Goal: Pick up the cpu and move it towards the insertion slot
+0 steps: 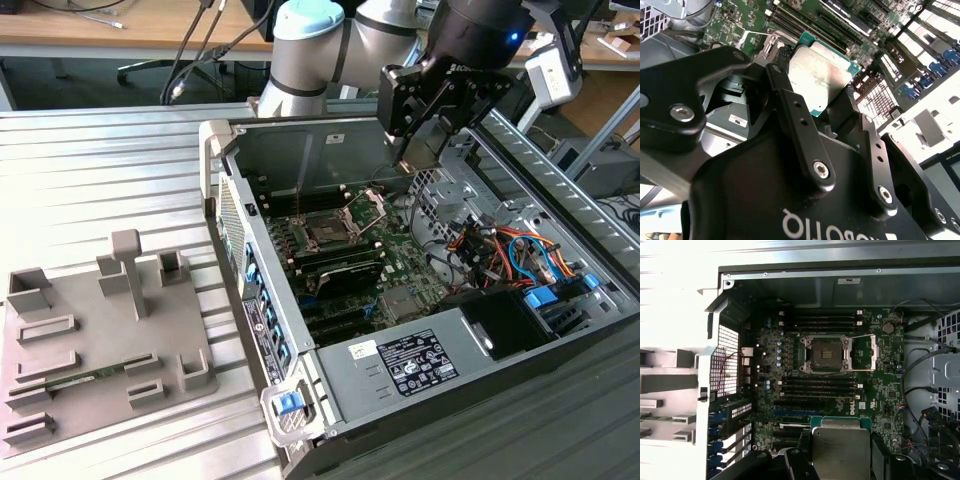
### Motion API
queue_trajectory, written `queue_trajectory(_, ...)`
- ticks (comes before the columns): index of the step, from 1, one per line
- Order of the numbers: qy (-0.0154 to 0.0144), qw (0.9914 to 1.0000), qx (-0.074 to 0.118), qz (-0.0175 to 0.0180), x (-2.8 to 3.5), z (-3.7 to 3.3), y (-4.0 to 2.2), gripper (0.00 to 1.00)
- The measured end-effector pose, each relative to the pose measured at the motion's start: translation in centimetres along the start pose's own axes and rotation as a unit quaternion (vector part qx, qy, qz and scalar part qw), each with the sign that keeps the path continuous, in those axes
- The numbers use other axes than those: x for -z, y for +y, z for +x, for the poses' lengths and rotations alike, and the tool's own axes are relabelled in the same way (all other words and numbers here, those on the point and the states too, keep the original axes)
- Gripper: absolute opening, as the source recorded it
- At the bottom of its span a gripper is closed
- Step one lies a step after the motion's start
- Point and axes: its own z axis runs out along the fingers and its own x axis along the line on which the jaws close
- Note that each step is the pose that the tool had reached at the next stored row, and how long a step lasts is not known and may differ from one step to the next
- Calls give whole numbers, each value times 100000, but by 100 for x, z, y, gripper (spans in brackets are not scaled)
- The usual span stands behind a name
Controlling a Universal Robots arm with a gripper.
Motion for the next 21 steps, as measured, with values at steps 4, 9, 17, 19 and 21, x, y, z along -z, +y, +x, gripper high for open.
queue_trajectory(4, 2, 100000, 5, 0, 0, -39, -1, 55)
queue_trajectory(9, 1, 100000, 3, 2, 0, -94, -2, 55)
queue_trajectory(17, 0, 100000, 3, -1, 0, -144, -3, 55)
queue_trajectory(19, 2, 100000, 1, 0, 0, -144, -3, 55)
queue_trajectory(21, -2, 100000, 3, -5, 0, -145, -3, 55)
